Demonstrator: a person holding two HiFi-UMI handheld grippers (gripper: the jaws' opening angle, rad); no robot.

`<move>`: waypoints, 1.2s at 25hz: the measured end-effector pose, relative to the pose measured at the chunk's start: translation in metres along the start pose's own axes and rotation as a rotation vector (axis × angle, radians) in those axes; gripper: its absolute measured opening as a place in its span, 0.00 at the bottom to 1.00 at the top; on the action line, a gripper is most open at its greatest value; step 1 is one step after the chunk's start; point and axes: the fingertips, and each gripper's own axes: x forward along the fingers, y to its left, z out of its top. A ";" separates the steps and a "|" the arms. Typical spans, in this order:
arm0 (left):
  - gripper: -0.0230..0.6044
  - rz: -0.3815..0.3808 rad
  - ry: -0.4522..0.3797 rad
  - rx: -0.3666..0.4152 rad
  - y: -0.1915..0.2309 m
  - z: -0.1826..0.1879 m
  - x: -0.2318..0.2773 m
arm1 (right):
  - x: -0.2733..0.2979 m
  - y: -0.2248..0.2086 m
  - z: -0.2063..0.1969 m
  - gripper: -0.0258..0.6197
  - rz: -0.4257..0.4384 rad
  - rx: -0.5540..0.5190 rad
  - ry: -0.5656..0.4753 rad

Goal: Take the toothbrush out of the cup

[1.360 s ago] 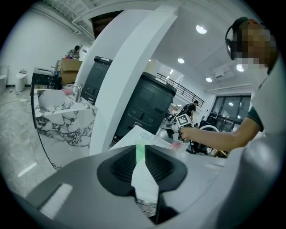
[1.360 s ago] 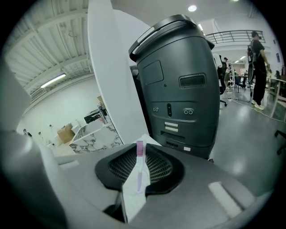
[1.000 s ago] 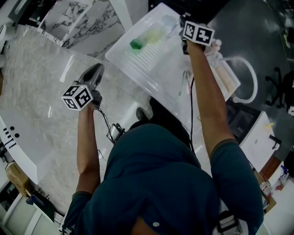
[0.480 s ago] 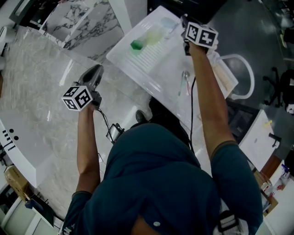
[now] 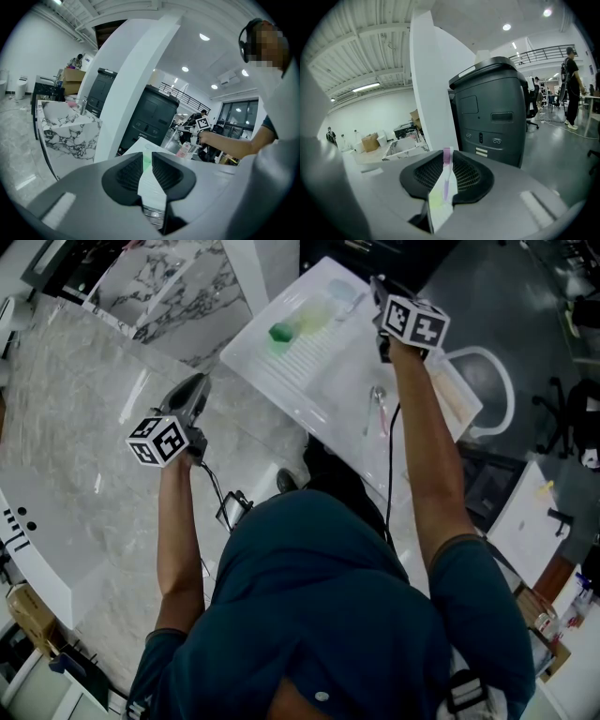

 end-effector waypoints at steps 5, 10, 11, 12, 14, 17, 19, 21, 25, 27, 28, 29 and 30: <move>0.13 -0.007 -0.007 0.006 -0.001 0.001 -0.007 | -0.018 0.010 0.000 0.15 0.002 -0.011 -0.011; 0.13 -0.017 -0.015 0.011 0.000 0.003 -0.013 | -0.037 0.022 0.000 0.15 0.006 -0.017 -0.026; 0.13 -0.018 -0.017 0.013 0.000 0.003 -0.014 | -0.041 0.024 0.000 0.15 0.008 -0.019 -0.028; 0.13 -0.020 -0.018 0.014 0.000 0.003 -0.015 | -0.044 0.026 -0.001 0.15 0.010 -0.021 -0.030; 0.13 -0.024 -0.021 0.014 0.000 0.004 -0.017 | -0.051 0.031 -0.001 0.15 0.012 -0.026 -0.032; 0.13 -0.029 -0.023 0.016 0.001 0.005 -0.020 | -0.060 0.039 -0.002 0.16 0.015 -0.037 -0.035; 0.13 -0.031 -0.026 0.017 0.001 0.006 -0.021 | -0.066 0.043 -0.005 0.16 0.019 -0.040 -0.035; 0.13 -0.034 -0.031 0.019 0.002 0.006 -0.024 | -0.072 0.048 -0.007 0.16 0.025 -0.043 -0.035; 0.13 -0.035 -0.041 0.022 0.004 0.010 -0.029 | -0.082 0.056 -0.012 0.16 0.036 -0.043 -0.033; 0.13 -0.036 -0.046 0.022 0.005 0.012 -0.031 | -0.086 0.059 -0.014 0.16 0.041 -0.041 -0.033; 0.13 -0.037 -0.048 0.023 0.006 0.012 -0.032 | -0.089 0.060 -0.014 0.16 0.039 -0.043 -0.035; 0.13 -0.037 -0.051 0.023 0.007 0.013 -0.034 | -0.093 0.062 -0.013 0.16 0.038 -0.047 -0.037; 0.13 -0.038 -0.054 0.023 0.007 0.013 -0.035 | -0.096 0.063 -0.012 0.16 0.038 -0.050 -0.040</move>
